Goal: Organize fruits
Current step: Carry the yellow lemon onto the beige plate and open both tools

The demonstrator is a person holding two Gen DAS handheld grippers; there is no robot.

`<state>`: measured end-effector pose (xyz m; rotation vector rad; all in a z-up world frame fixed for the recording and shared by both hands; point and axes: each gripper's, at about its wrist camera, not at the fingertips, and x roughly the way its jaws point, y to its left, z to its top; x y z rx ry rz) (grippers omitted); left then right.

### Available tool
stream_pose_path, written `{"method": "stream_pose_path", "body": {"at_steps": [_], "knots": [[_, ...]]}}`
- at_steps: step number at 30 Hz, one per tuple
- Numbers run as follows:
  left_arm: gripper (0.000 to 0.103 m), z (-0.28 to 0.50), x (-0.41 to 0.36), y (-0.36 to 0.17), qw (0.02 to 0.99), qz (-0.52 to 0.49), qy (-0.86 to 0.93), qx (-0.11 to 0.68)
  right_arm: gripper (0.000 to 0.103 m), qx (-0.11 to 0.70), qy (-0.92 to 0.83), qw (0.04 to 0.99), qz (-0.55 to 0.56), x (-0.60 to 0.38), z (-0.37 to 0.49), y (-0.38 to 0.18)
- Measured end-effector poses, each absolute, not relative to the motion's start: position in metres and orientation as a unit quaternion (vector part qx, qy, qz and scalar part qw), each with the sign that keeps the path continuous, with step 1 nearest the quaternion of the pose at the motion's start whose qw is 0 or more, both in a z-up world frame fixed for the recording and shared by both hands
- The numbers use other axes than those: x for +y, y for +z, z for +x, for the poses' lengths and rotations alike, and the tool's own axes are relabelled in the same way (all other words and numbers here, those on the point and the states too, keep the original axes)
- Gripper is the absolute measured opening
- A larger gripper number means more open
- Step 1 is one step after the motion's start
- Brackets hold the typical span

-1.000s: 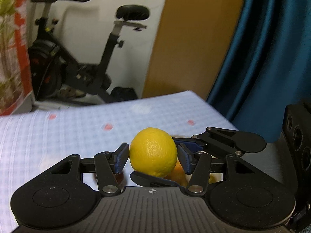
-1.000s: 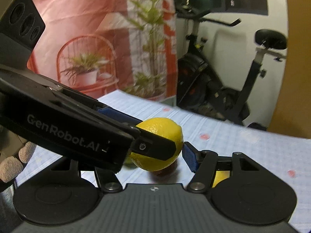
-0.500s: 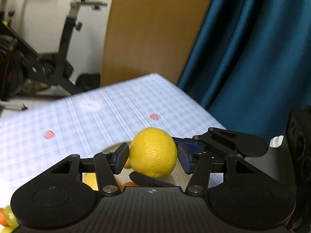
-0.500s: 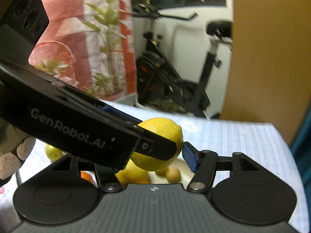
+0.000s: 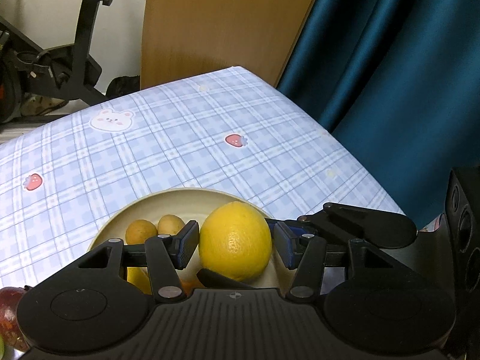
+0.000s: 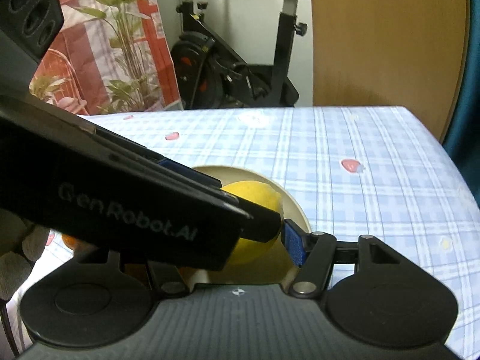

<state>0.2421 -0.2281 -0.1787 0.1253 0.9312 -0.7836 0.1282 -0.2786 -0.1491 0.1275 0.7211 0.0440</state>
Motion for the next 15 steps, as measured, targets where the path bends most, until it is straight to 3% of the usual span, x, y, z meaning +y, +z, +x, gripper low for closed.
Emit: {"method": "stream_pose_path", "body": {"at_steps": [15], "knots": [[0.057,0.244,-0.18,-0.148,0.839,0.007,-0.365,0.403,0.064,0.364,-0.01,0.929,0.07,-0.28,0.129,-0.147]]}}
